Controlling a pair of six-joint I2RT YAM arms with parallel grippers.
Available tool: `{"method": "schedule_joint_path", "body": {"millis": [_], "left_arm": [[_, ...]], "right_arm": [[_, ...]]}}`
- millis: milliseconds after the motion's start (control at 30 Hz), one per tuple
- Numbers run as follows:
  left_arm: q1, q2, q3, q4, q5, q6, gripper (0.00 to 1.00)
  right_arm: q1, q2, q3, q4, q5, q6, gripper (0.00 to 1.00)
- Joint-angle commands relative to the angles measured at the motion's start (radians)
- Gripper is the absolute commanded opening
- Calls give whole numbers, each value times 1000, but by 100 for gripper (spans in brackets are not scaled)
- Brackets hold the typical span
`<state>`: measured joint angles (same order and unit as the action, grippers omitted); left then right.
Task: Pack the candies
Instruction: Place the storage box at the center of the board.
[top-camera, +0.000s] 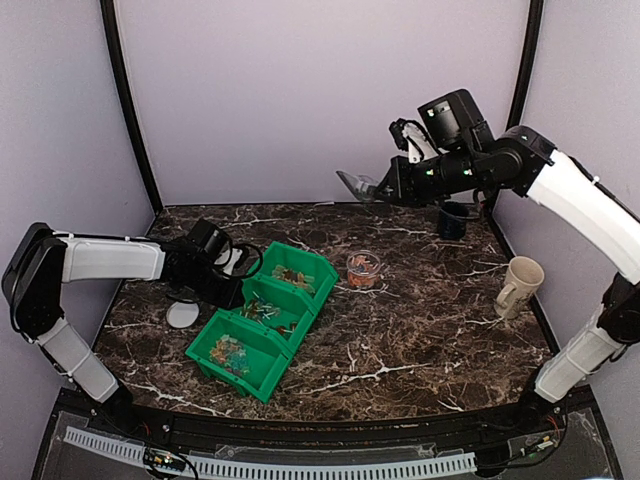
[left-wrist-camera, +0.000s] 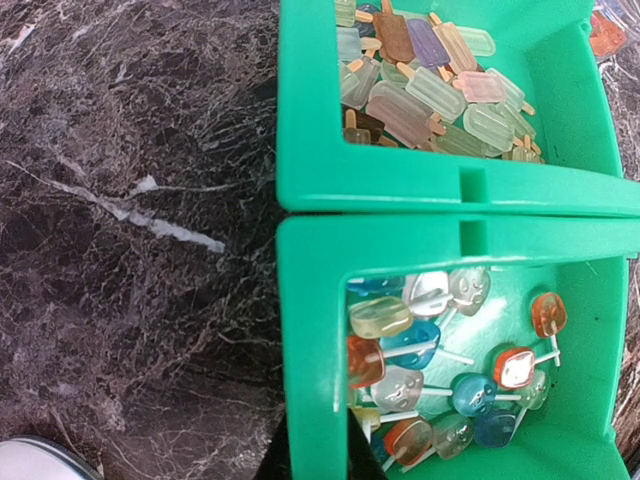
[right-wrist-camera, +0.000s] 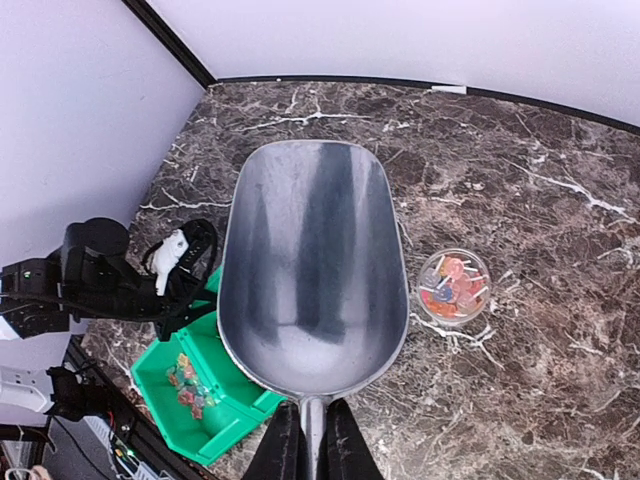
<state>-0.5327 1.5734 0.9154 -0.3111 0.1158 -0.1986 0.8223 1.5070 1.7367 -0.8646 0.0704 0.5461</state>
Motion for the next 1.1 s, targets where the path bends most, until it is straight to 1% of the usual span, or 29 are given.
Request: {"method": "schedule_joint_path", "body": {"millis": [0, 100, 200, 267, 400, 600, 667, 733, 1067], "left_arm": [[-1, -22, 53, 65, 28, -14, 0], [-3, -4, 66, 53, 27, -6, 0], [-2, 13, 77, 43, 18, 5, 0], [-1, 23, 77, 44, 20, 5, 0], [-3, 40, 71, 45, 30, -4, 0], [-4, 45, 63, 42, 32, 8, 0], [-4, 42, 65, 42, 30, 8, 7], [-4, 39, 62, 43, 30, 11, 11], [-3, 52, 71, 21, 27, 10, 25]], "right_arm": [[-2, 26, 65, 46, -70, 27, 0], [-2, 38, 76, 55, -89, 19, 0], [-8, 35, 64, 61, -69, -3, 0], [-16, 24, 42, 73, -59, -11, 0], [-34, -16, -22, 129, -88, -5, 0], [-48, -11, -3, 118, -96, -3, 0], [-49, -14, 1, 117, -94, -3, 0], [-48, -16, 7, 115, -93, -3, 0], [-52, -49, -15, 145, -86, -5, 0]]}}
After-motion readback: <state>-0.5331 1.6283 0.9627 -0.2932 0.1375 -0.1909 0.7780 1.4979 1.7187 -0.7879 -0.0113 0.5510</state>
